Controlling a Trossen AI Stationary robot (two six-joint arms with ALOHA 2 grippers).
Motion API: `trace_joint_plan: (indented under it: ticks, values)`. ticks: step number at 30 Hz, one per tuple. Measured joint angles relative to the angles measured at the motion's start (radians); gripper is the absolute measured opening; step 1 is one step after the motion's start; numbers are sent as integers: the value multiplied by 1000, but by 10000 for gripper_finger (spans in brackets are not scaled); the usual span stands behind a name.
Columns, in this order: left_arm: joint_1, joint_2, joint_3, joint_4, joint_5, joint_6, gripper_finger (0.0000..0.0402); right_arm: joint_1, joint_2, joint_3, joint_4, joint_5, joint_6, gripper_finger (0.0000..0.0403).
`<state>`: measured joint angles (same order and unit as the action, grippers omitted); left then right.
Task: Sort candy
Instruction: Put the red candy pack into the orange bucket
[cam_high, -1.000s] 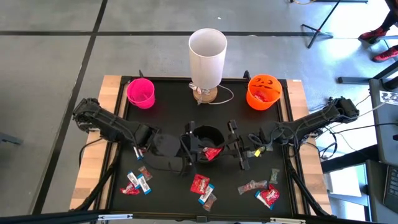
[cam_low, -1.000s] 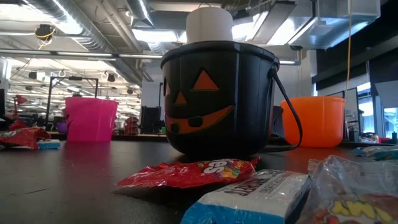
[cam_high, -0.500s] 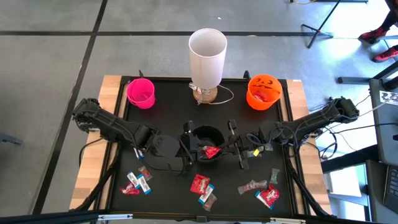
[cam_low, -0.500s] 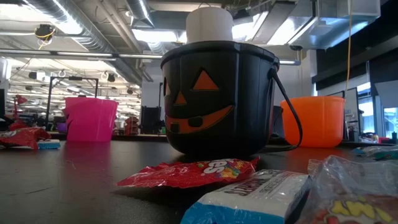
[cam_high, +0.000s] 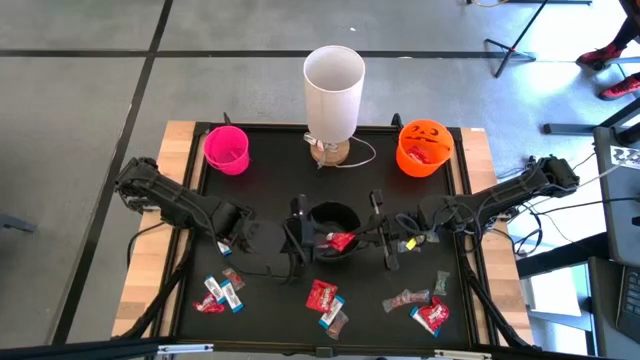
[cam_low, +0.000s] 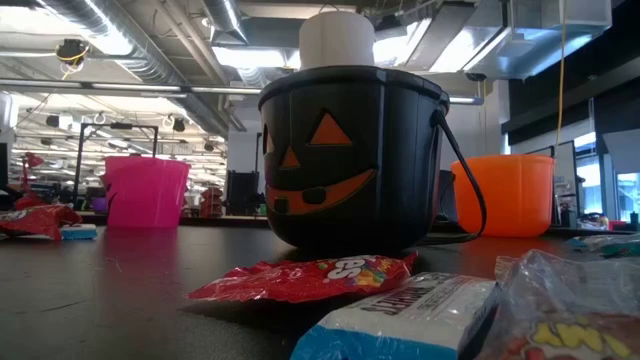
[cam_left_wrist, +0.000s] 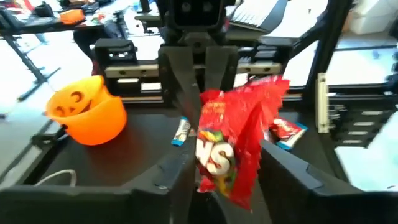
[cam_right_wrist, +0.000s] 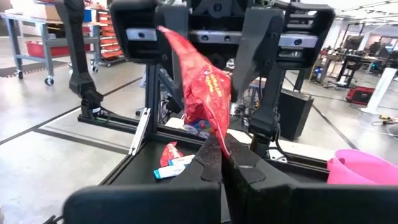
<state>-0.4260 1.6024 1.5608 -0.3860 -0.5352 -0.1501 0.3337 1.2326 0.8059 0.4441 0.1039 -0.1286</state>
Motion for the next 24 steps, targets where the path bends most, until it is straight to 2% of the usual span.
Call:
trace_joint_plan:
  ticks: [7, 11, 15, 19, 24]
  values:
    - [-52, -48, 0, -62, -175, 25, 194, 0, -20, 0, -51, 158, 0, 1]
    - [-85, -88, 1, -116, -289, 21, 194, 0, -63, 0, -111, 367, 0, 1]
    - [-114, -102, 1, -199, -375, -19, 193, 0, -131, 0, -204, 630, -28, 1]
    - [-124, -101, 1, -393, -425, -149, 192, -11, -213, 0, -325, 816, -56, 1]
    - [-101, -101, 1, -664, -458, -428, 192, -105, -347, 0, -527, 854, -4, 1]
